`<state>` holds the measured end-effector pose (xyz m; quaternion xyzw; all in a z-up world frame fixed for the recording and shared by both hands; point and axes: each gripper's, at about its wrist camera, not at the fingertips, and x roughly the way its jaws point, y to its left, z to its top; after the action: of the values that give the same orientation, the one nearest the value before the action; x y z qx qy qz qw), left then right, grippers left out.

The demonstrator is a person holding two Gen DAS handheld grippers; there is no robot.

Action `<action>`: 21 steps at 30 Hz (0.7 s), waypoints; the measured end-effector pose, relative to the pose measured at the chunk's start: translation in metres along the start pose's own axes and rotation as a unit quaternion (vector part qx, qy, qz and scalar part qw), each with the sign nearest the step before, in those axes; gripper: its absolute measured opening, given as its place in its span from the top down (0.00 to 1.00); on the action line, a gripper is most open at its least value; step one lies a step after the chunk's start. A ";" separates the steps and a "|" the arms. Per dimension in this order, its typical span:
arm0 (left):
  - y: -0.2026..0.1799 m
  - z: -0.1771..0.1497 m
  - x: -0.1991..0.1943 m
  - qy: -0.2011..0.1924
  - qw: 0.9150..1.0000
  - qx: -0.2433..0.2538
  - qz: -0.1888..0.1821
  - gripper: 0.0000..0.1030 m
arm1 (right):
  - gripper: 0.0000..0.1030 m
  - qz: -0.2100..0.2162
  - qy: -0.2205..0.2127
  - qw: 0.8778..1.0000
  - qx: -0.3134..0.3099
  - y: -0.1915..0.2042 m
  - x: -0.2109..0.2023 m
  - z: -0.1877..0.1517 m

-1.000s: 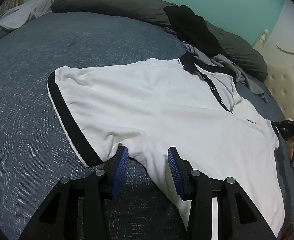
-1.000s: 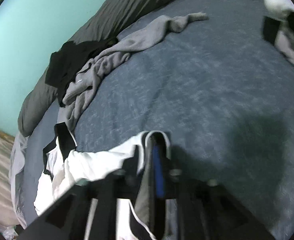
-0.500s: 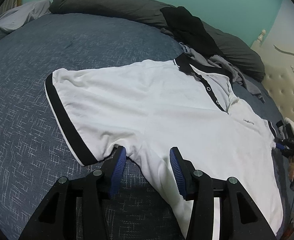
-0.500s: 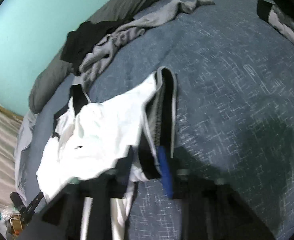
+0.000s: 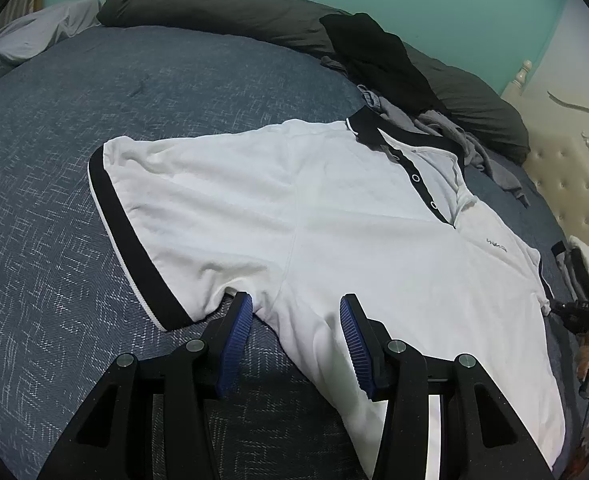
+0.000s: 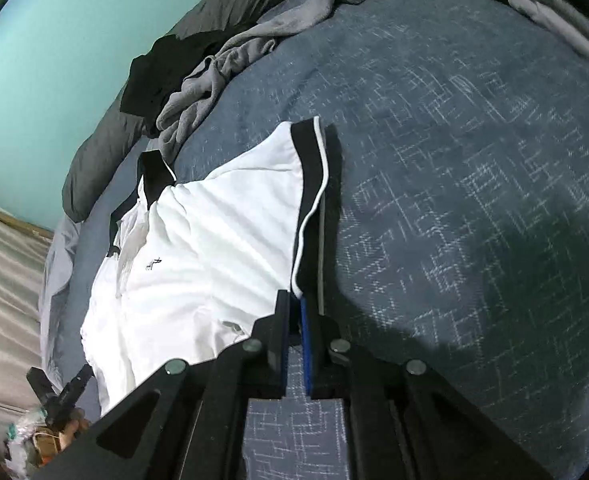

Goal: Fold clothes

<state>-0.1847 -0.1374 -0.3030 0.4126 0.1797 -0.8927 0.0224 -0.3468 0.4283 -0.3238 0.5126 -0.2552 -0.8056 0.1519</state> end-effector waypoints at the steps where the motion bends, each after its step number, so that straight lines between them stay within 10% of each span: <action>1: 0.000 0.000 0.000 0.000 1.000 0.000 0.000 0.52 | 0.91 0.001 -0.003 1.000 0.004 0.000 -0.002 0.001; 6: -0.001 -0.001 0.001 0.001 1.000 0.000 0.001 0.52 | 0.62 -0.003 -0.047 0.999 0.025 -0.004 -0.020 0.008; 14: -0.001 -0.001 0.001 0.001 1.000 0.001 0.001 0.52 | 0.61 -0.002 0.001 1.000 0.014 0.007 0.005 0.001; 21: -0.001 -0.001 0.000 0.001 1.000 0.000 0.000 0.52 | 0.92 -0.009 -0.013 1.000 0.018 0.010 -0.006 -0.004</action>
<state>-0.1846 -0.1361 -0.3035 0.4130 0.1796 -0.8926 0.0219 -0.3412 0.4216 -0.3151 0.5074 -0.2665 -0.8088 0.1319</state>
